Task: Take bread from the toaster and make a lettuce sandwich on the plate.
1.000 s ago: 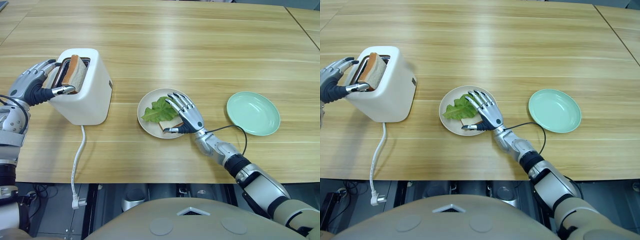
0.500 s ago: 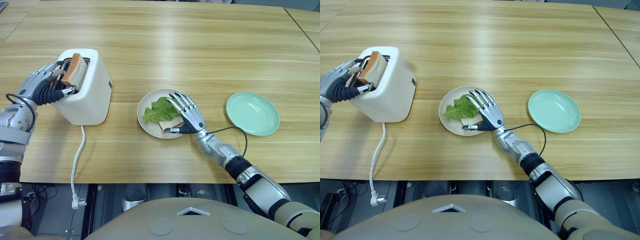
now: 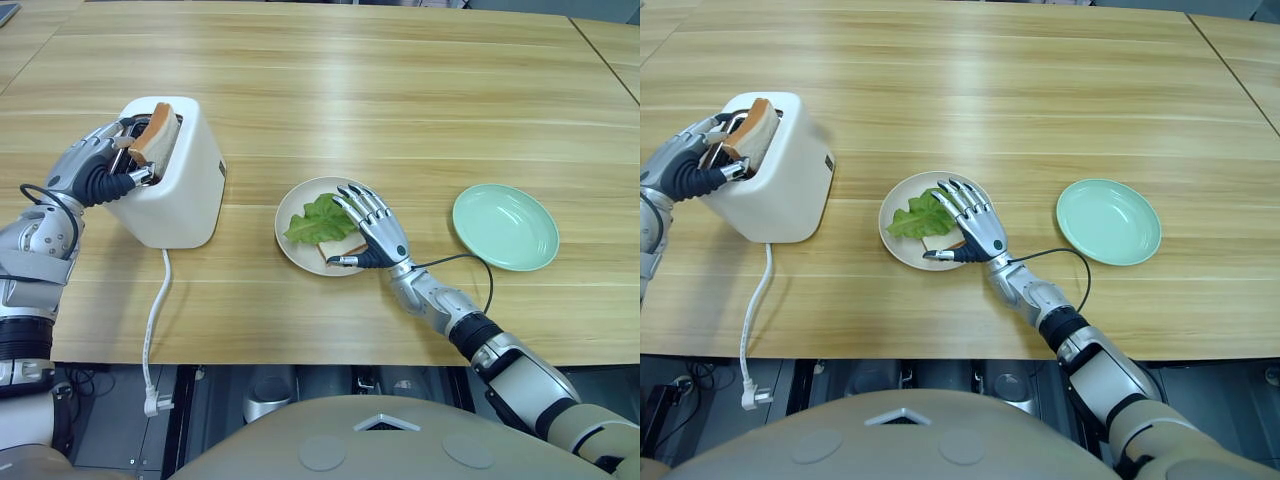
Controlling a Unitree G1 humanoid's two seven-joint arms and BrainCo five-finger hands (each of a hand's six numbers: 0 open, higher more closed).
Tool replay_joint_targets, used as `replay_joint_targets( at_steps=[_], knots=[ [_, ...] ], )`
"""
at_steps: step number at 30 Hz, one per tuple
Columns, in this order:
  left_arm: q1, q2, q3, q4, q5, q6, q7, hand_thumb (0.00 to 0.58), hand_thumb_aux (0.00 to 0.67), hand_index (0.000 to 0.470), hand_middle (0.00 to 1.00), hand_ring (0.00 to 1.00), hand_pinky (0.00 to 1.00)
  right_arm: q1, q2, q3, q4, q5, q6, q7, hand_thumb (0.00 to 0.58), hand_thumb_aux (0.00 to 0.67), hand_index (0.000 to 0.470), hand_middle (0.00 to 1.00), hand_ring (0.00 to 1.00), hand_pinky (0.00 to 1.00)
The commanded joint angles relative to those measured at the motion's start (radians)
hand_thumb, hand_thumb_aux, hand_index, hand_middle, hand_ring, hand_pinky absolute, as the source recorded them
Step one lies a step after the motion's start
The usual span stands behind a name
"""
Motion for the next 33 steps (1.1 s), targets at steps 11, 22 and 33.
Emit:
replay_joint_targets(
  at_steps=[11, 22, 33],
  knots=[
    [-0.045, -0.038, -0.039, 0.077, -0.010, -0.013, -0.004, 0.571, 0.586, 0.402, 0.00, 0.00, 0.00, 0.007, 0.006, -0.002, 0.003, 0.008, 0.001, 0.002, 0.000, 0.000, 0.000, 0.00, 0.00, 0.00],
    [-0.054, -0.077, -0.013, 0.048, -0.106, -0.033, -0.030, 0.580, 0.670, 0.460, 0.00, 0.00, 0.00, 0.007, 0.010, 0.000, 0.008, 0.008, 0.000, 0.001, 0.000, 0.000, 0.000, 0.00, 0.00, 0.00],
    [-0.101, -0.105, 0.036, 0.045, -0.172, -0.023, -0.006, 0.580, 0.670, 0.460, 0.00, 0.00, 0.00, 0.004, 0.016, 0.001, 0.015, 0.007, 0.000, -0.001, 0.000, 0.000, 0.000, 0.00, 0.00, 0.00]
  ],
)
